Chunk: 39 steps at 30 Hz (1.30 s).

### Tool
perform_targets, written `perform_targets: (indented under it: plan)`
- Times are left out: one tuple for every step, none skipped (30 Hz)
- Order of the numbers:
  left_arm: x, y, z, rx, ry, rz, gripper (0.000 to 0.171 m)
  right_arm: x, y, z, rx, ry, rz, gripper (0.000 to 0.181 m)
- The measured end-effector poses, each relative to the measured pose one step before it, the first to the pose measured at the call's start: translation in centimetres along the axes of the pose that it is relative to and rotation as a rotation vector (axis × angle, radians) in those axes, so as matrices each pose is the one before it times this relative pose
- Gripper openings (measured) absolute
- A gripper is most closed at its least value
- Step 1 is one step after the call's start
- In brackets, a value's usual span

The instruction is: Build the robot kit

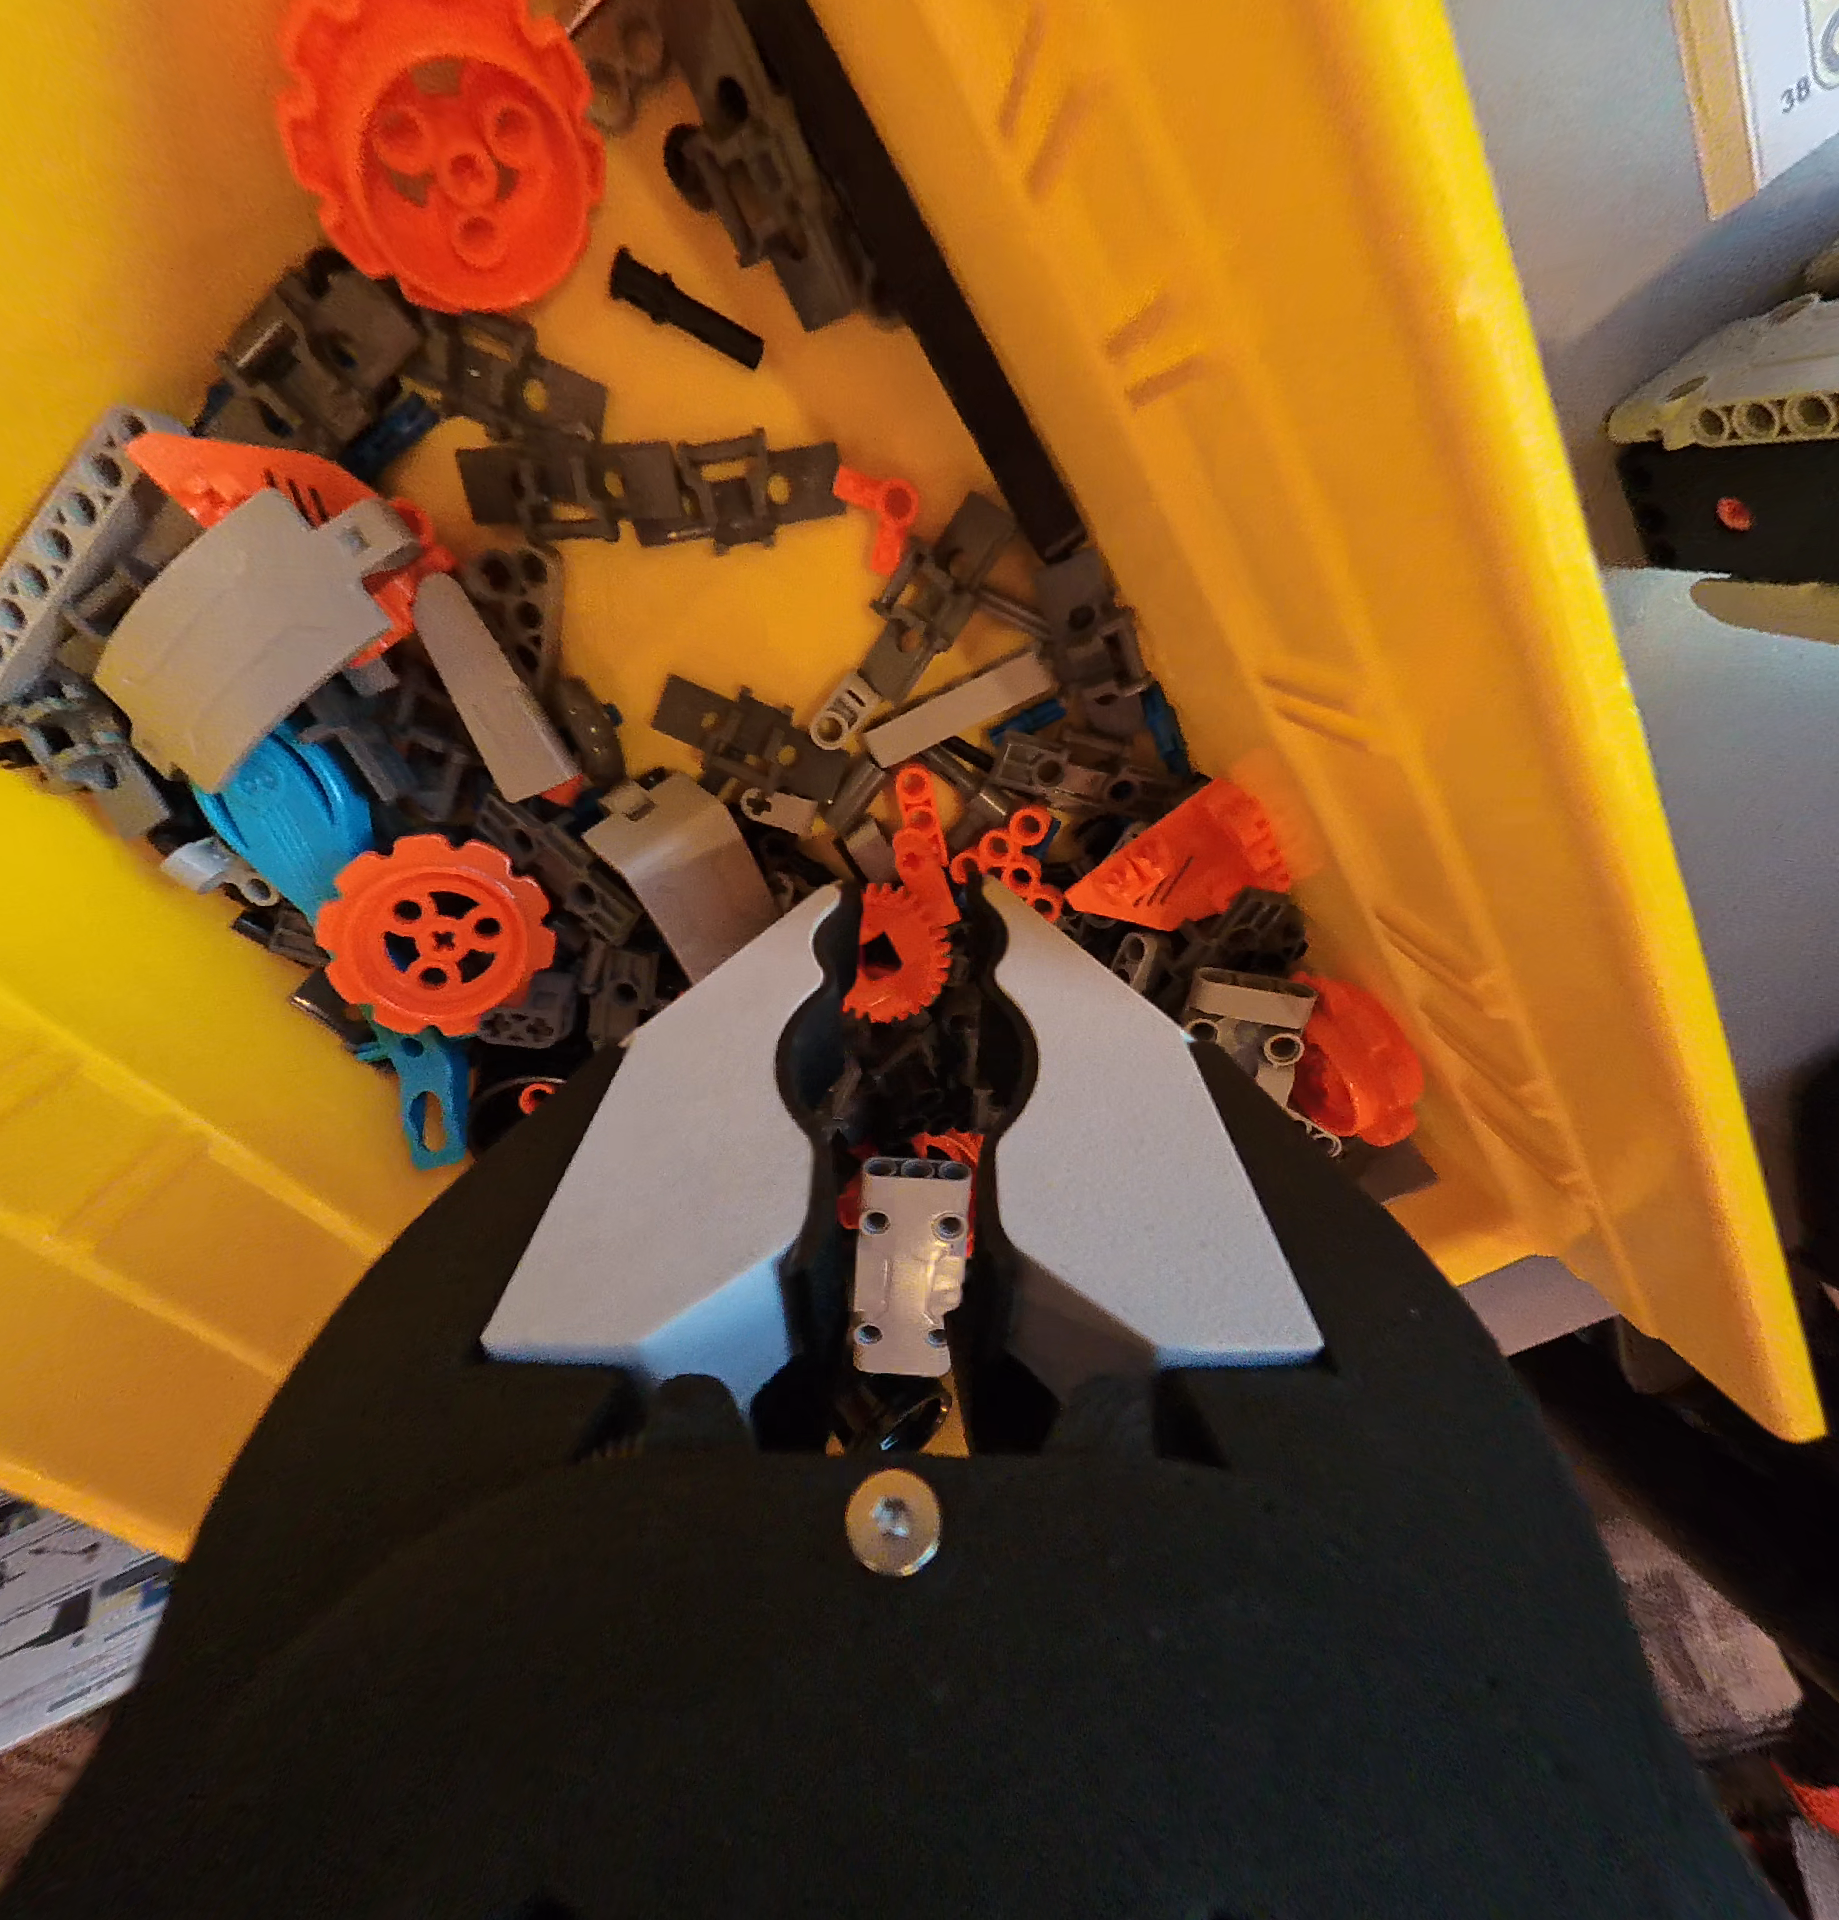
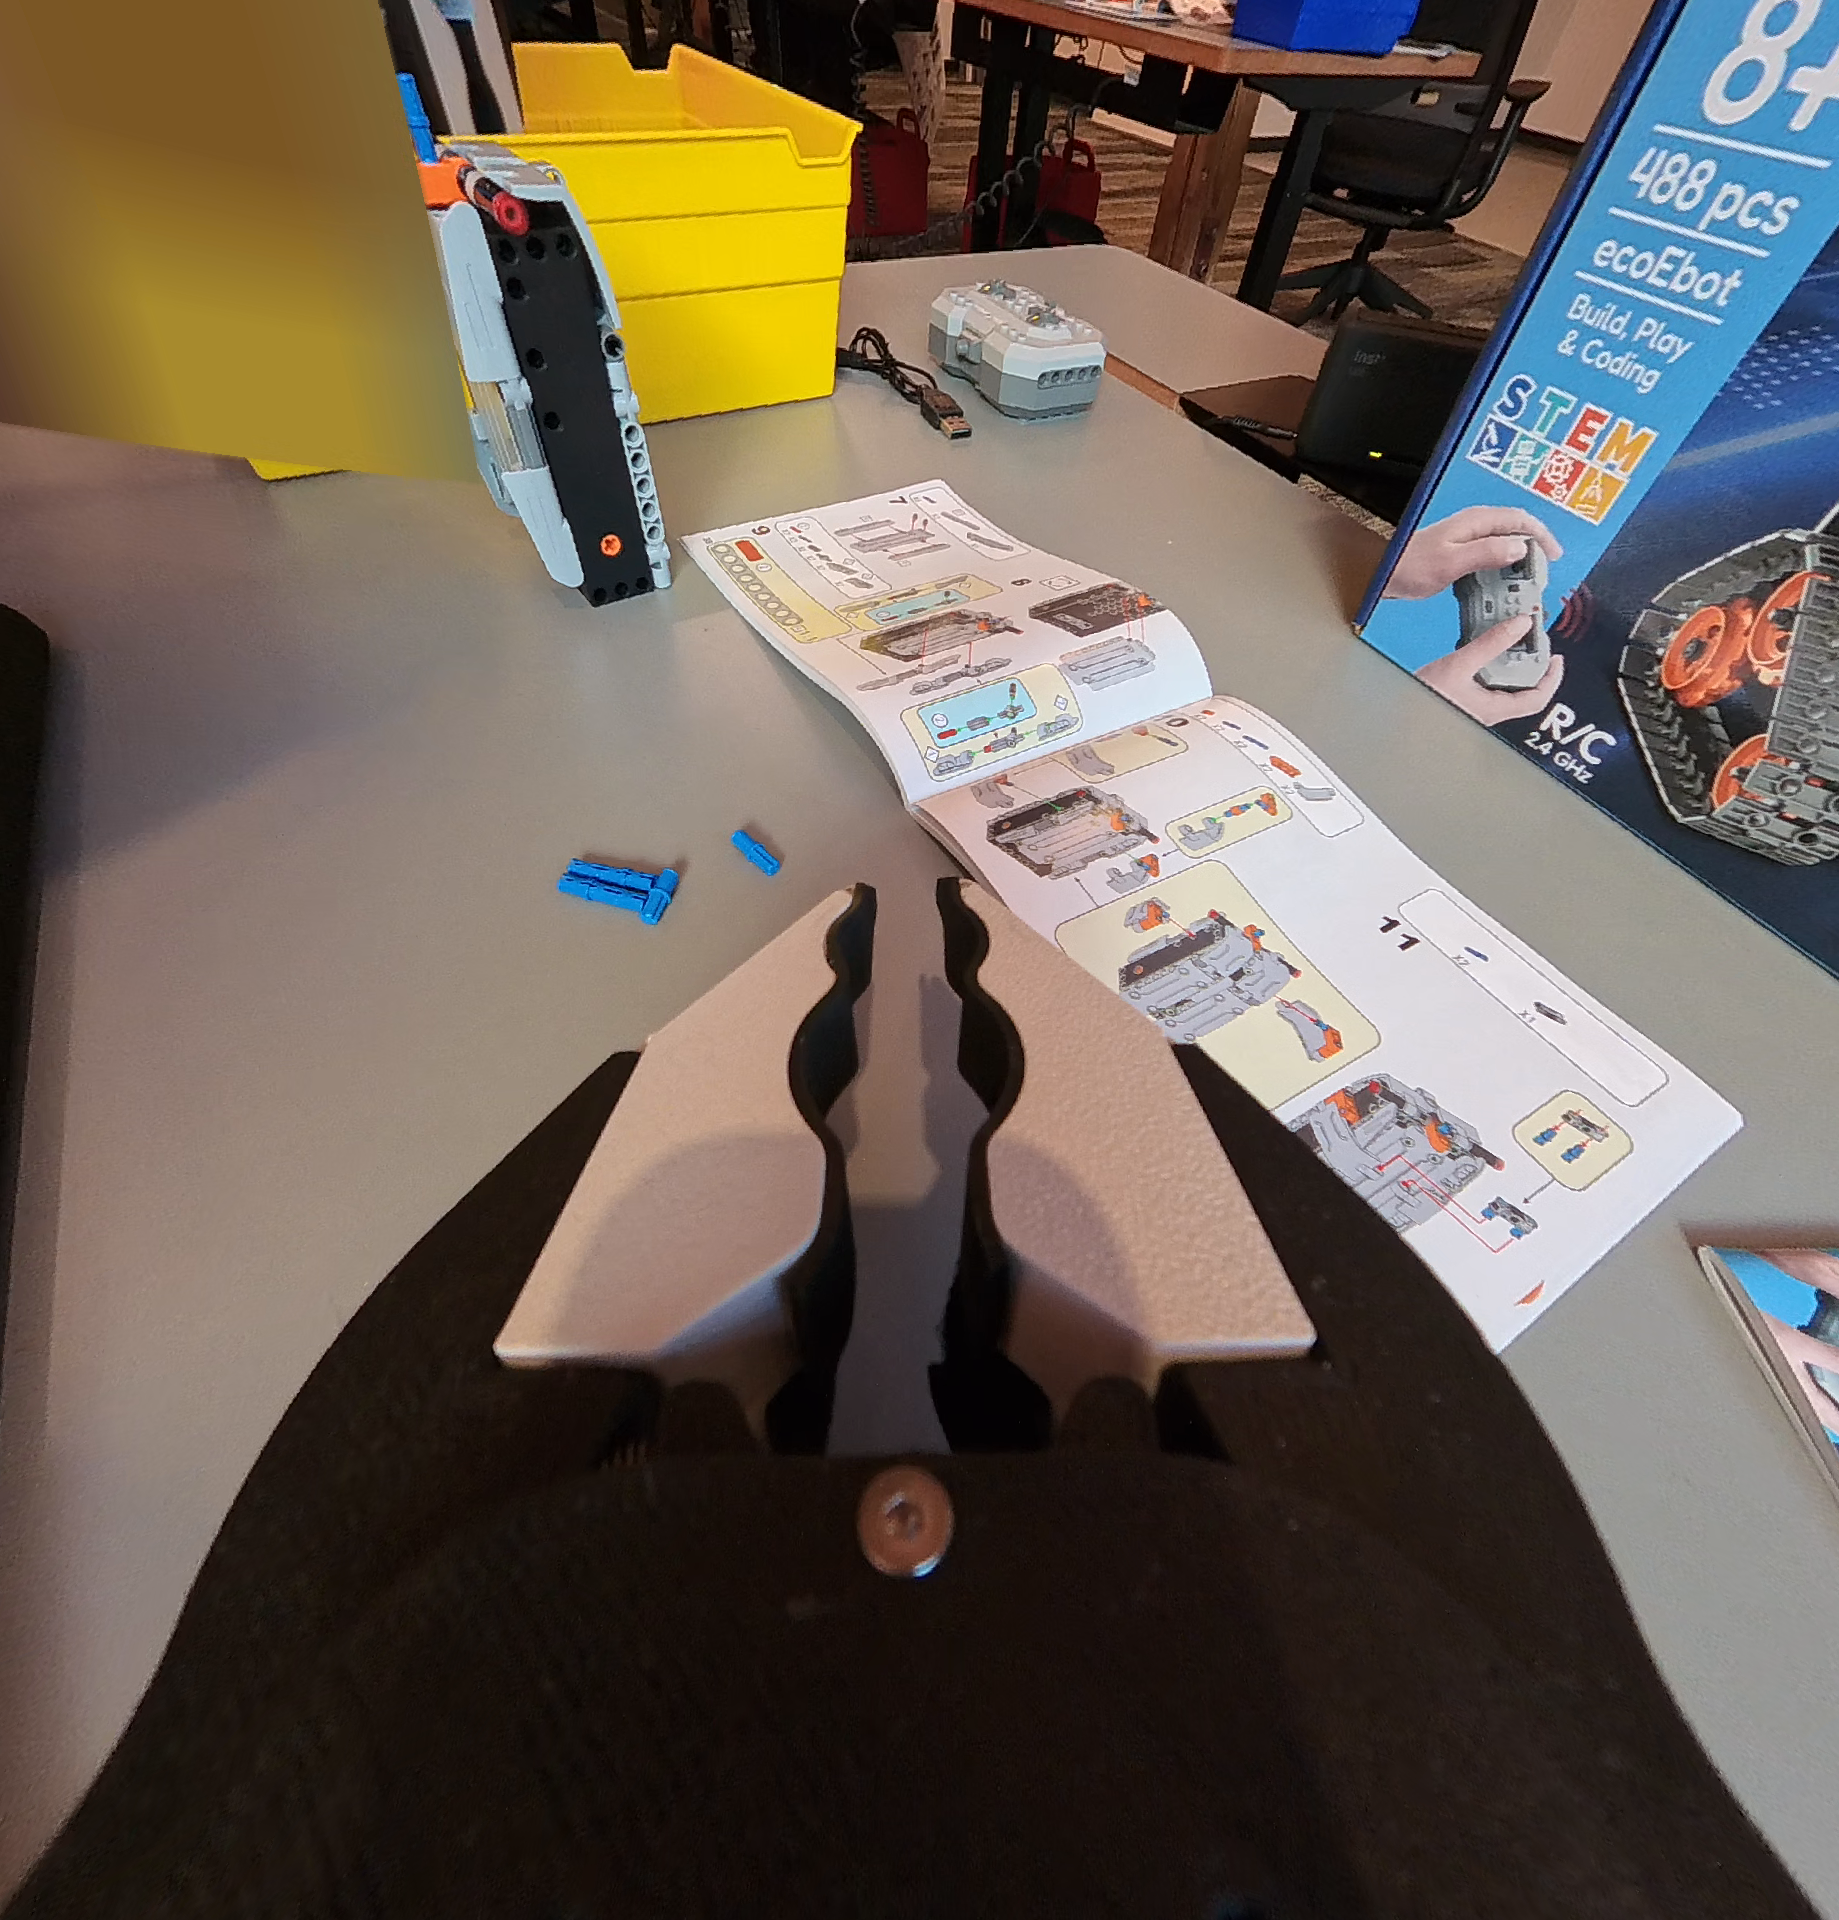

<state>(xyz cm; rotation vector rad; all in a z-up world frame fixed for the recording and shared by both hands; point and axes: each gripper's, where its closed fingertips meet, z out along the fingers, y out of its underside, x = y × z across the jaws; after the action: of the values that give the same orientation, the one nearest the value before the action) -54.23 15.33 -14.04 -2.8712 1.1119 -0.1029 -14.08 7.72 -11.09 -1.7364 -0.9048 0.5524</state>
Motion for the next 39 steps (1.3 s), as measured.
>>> perform_targets:
  plan:
    - [0.038, 0.03, -0.045, -0.0009, 0.0102, -0.0072, 0.019, -0.028, 0.004, 0.01, -0.0008, -0.0008, -0.0014, 0.012]
    - [0.034, -0.016, -0.055, 0.00182, 0.0072, -0.0072, 0.018, -0.002, 0.034, 0.029, -0.0029, -0.001, 0.0003, 0.012]
    - [0.028, -0.028, -0.039, 0.00232, 0.0042, -0.0073, 0.018, 0.003, 0.047, 0.046, -0.0036, -0.0008, 0.0012, 0.012]
    - [0.054, -0.03, -0.032, 0.00128, 0.0033, -0.0037, 0.018, 0.0, 0.026, 0.043, -0.0027, -0.0007, 0.0007, 0.012]
    - [0.113, -0.067, -0.023, 0.00284, 0.004, 0.0026, 0.018, 0.01, 0.02, 0.02, -0.0014, 0.0003, -0.0003, 0.012]
    - [0.086, -0.109, 0.028, 0.00335, 0.0003, 0.0071, 0.018, 0.007, 0.005, -0.002, -0.0004, 0.0012, -0.0005, 0.012]
    - [0.058, -0.096, 0.092, 0.00042, -0.0028, 0.0075, 0.018, 0.011, -0.01, -0.005, 0.0009, 0.0016, -0.0006, 0.011]
    - [-0.039, -0.061, 0.146, -0.00475, -0.0079, 0.0045, 0.018, 0.03, -0.009, -0.001, 0.0009, 0.0019, 0.0003, 0.011]
    - [-0.12, -0.062, 0.19, -0.00658, -0.0103, 0.003, 0.018, 0.029, -0.002, -0.005, 0.0005, 0.0013, 0.0013, 0.011]
    - [-0.117, -0.029, 0.215, -0.00804, -0.0079, -0.0008, 0.018, 0.033, 0.005, -0.01, 0.0, 0.001, 0.0021, 0.011]
    - [-0.129, -0.021, 0.206, -0.00855, -0.0059, -0.0077, 0.018, 0.024, -0.001, -0.001, 0.0003, 0.0008, 0.0022, 0.012]
    - [-0.056, -0.017, 0.193, -0.00726, -0.0004, -0.0091, 0.018, 0.033, -0.005, -0.004, 0.0008, 0.0007, 0.0016, 0.011]
    - [-0.063, -0.009, 0.161, -0.00593, -0.0017, -0.0044, 0.018, 0.017, -0.019, -0.021, 0.0015, 0.0009, 0.0009, 0.011]
    - [-0.123, 0.066, 0.145, -0.00803, -0.008, 0.0011, 0.017, 0.02, -0.012, -0.016, 0.0017, 0.0008, 0.0003, 0.011]
    - [-0.11, 0.163, 0.147, -0.01183, -0.0084, 0.0043, 0.016, 0.002, -0.01, -0.011, 0.0012, 0.0007, -0.0003, 0.011]
    - [-0.018, 0.092, 0.122, -0.00692, -0.0037, 0.0048, 0.016, 0.0, -0.011, -0.018, 0.0006, 0.0004, -0.0005, 0.011]
    - [0.097, 0.064, 0.121, -0.00417, 0.0044, 0.0007, 0.015, -0.007, 0.009, 0.009, -0.0002, -0.0003, -0.0005, 0.011]
    - [0.068, 0.06, 0.096, -0.00471, 0.0049, -0.0033, 0.015, -0.004, 0.006, 0.003, -0.0006, -0.0001, -0.0005, 0.012]
    - [0.068, 0.093, 0.104, -0.00499, 0.0048, -0.0017, 0.015, -0.007, 0.019, 0.015, -0.0012, -0.0004, -0.0004, 0.012]
    - [0.039, 0.072, 0.082, -0.00402, 0.0022, 0.0002, 0.014, -0.001, 0.011, 0.006, -0.0011, -0.0004, -0.0003, 0.012]
    - [0.012, 0.062, 0.051, -0.00281, 0.0006, 0.0021, 0.01, -0.016, 0.003, 0.01, -0.0007, -0.0006, -0.0007, 0.012]
    - [-0.028, 0.038, 0.003, 0.00041, -0.0023, 0.0031, 0.008, -0.022, 0.002, -0.005, -0.0001, -0.0007, -0.0014, 0.012]
    - [-0.006, 0.041, -0.05, 0.00003, 0.0006, -0.0001, 0.008, -0.027, -0.006, -0.012, 0.0007, -0.0004, -0.0024, 0.012]
    - [-0.037, 0.015, -0.111, 0.00163, 0.0006, -0.0033, 0.007, -0.031, 0.012, -0.015, -0.0008, -0.0004, -0.0027, 0.011]
    - [-0.024, 0.002, -0.153, 0.00289, 0.0024, -0.0045, 0.007, -0.032, 0.034, -0.007, -0.0021, -0.0005, -0.0024, 0.012]
    - [-0.047, -0.039, -0.198, 0.00513, 0.002, -0.0048, 0.007, -0.031, 0.02, 0.005, -0.0012, -0.001, -0.0024, 0.012]
    - [-0.061, -0.074, -0.248, 0.00802, 0.0004, -0.0047, 0.007, -0.041, 0.007, 0.009, -0.0012, -0.0014, -0.0026, 0.012]
    - [-0.031, -0.077, -0.292, 0.00901, 0.0014, -0.0049, 0.007, -0.048, 0.025, 0.024, -0.0024, -0.0016, -0.0027, 0.011]
    - [-0.041, -0.101, -0.333, 0.01188, 0.0001, -0.0049, 0.007, -0.052, 0.042, 0.03, -0.0032, -0.0015, -0.0028, 0.012]
    - [-0.025, -0.13, -0.367, 0.01414, -0.0013, -0.0048, 0.007, -0.053, 0.036, 0.019, -0.0033, -0.0011, -0.003, 0.012]
    - [0.004, -0.082, -0.404, 0.01342, -0.0016, -0.004, 0.006, -0.06, 0.033, 0.03, -0.0026, -0.0008, -0.0036, 0.012]
    - [-0.046, -0.03, -0.456, 0.01225, -0.0062, -0.0028, 0.006, -0.043, 0.024, 0.01, -0.0022, 0.0005, -0.0045, 0.012]
    - [-0.094, 0.014, -0.535, 0.01163, -0.0125, -0.0011, 0.006, -0.023, 0.028, 0.031, -0.0021, 0.001, -0.0033, 0.012]
    - [-0.087, -0.004, -0.671, 0.01626, -0.0149, 0.0004, 0.006, -0.013, 0.027, 0.022, -0.0025, 0.0005, -0.0016, 0.012]
    - [0.001, -0.07, -0.827, 0.0209, -0.0106, 0.0004, 0.006, -0.01, 0.019, 0.015, -0.0014, 0.0, -0.0012, 0.012]
    - [0.094, -0.157, -0.989, 0.02439, -0.0079, -0.0012, 0.006, -0.018, 0.004, -0.007, -0.0003, -0.0004, -0.0013, 0.012]
    - [0.112, -0.238, -1.162, 0.02616, -0.0109, -0.0024, 0.006, -0.05, 0.0, 0.001, -0.0003, -0.0018, -0.0005, 0.012]
    - [0.145, -0.375, -1.344, 0.02925, -0.0159, -0.0027, 0.006, -0.064, 0.024, -0.011, -0.002, -0.0025, 0.0001, 0.012]
    - [0.33, -0.534, -1.506, 0.03276, -0.0136, 0.001, 0.006, -0.057, 0.035, 0.018, -0.0031, -0.0022, -0.0006, 0.012]
